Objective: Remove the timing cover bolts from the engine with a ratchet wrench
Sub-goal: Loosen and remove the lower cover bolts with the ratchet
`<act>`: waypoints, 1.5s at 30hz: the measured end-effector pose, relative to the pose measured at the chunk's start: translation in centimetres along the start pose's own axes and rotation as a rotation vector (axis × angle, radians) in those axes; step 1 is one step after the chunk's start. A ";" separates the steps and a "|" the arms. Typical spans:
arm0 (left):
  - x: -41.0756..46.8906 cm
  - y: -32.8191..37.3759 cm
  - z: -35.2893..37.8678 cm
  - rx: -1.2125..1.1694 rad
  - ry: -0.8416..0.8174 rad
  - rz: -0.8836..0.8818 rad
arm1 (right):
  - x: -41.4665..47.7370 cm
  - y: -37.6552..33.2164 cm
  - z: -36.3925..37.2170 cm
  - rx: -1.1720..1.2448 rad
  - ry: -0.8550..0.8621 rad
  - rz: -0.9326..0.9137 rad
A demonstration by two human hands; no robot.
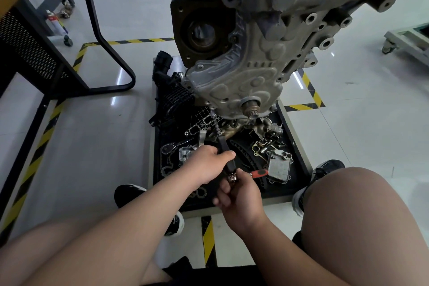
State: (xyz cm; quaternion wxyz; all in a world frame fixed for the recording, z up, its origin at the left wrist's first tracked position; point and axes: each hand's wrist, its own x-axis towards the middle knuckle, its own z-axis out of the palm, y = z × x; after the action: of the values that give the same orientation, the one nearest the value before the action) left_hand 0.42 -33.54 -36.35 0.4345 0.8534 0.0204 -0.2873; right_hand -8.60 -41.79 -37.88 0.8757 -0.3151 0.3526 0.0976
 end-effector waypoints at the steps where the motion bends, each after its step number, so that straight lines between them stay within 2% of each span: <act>1: -0.1 0.0 0.0 -0.005 -0.008 0.004 | 0.0 -0.1 0.0 0.064 -0.013 0.039; 7: 0.0 0.0 -0.1 -0.017 -0.015 -0.012 | -0.2 0.1 0.4 0.289 -0.165 0.254; 15: -0.2 -0.1 -0.1 0.063 0.014 0.018 | -0.2 0.1 0.7 0.349 -0.167 0.293; 19: -0.2 -0.1 -0.1 0.092 0.026 0.041 | -0.5 -0.1 0.9 0.288 -0.158 0.290; 26: -0.2 -0.3 0.0 0.069 0.032 0.054 | -0.6 0.2 0.9 -0.005 -0.034 0.121; 33: -0.1 -0.3 -0.1 0.086 0.039 0.059 | -0.7 0.5 0.6 -0.447 0.117 -0.212; 39: -0.1 -0.2 0.0 0.082 0.026 0.069 | -1.3 1.3 0.0 -0.795 0.055 -0.493; 42: -0.1 -0.2 0.0 0.082 0.035 0.062 | -1.1 1.3 0.1 -0.786 0.029 -0.507; 45: -0.2 -0.2 -0.1 0.062 0.039 0.028 | -0.7 0.9 0.1 -0.589 0.024 -0.331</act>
State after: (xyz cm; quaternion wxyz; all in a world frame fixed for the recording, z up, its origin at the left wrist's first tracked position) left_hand 0.27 -33.29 -36.34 0.4113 0.8721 0.0082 -0.2650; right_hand -9.37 -40.95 -37.80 0.7469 -0.6087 0.2635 0.0481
